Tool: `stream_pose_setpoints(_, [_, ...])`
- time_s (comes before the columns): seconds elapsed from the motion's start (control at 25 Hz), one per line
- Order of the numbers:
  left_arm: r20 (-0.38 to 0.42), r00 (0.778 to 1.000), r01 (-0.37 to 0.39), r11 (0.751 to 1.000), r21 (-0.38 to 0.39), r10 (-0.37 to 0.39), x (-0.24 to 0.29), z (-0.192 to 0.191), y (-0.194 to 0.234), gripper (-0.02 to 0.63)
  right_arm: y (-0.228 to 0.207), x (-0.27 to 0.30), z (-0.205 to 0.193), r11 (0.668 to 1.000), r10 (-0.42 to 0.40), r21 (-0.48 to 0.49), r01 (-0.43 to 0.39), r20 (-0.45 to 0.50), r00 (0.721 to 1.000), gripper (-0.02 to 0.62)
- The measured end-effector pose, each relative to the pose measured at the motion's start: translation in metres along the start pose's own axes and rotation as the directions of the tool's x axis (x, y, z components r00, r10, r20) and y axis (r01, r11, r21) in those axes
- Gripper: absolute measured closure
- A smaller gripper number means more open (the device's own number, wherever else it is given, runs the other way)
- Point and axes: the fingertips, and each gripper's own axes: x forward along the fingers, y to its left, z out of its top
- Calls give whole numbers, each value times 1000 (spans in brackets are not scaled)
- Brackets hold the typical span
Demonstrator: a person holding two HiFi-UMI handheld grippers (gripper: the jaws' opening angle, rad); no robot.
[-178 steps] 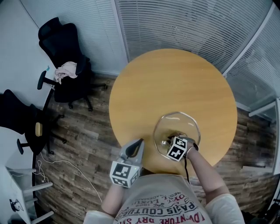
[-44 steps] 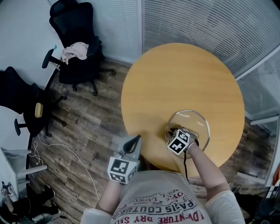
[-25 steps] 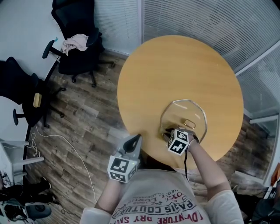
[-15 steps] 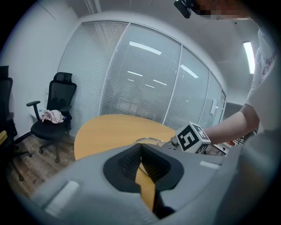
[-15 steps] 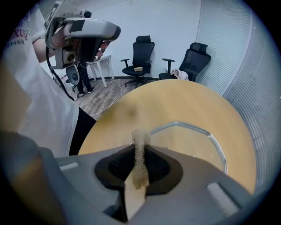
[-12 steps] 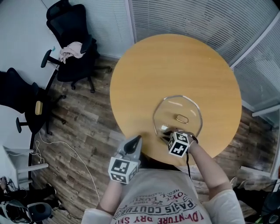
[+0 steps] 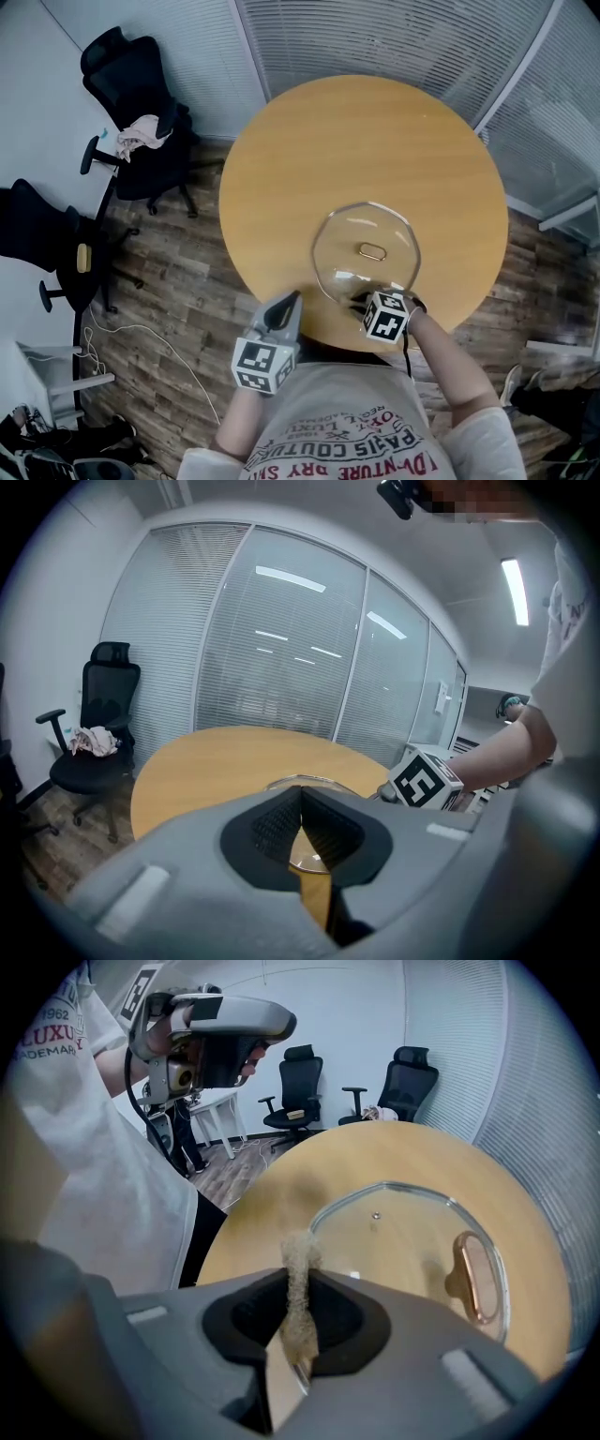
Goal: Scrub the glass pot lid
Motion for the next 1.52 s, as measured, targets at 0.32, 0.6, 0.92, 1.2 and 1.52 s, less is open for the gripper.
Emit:
stream_pose_setpoints(0.32, [3, 998, 69, 997, 39, -69, 17, 10, -18, 598, 10, -15, -23, 995, -11, 95, 6, 43, 999, 531])
stream_pose_setpoints(0.6, [-5, 992, 125, 990, 66, -125, 36, 18, -34, 598, -38, -56, -51, 957, -183, 242, 160, 75, 980, 531])
stream_pose_setpoints(0.92, [-22, 991, 134, 988, 75, -132, 52, 22, -40, 598, -115, -84, -73, 882, -370, 311, 355, -12, 929, 531])
stream_pose_setpoints(1.2, [-20, 997, 79, 995, 57, -78, 64, 26, -26, 598, -164, -82, -75, 874, -390, 293, 389, -57, 919, 531])
stream_pose_setpoints(1.52, [-34, 999, 34, 999, 28, -33, 74, 31, -6, 598, -190, -55, -45, 914, -322, 257, 314, -9, 947, 531])
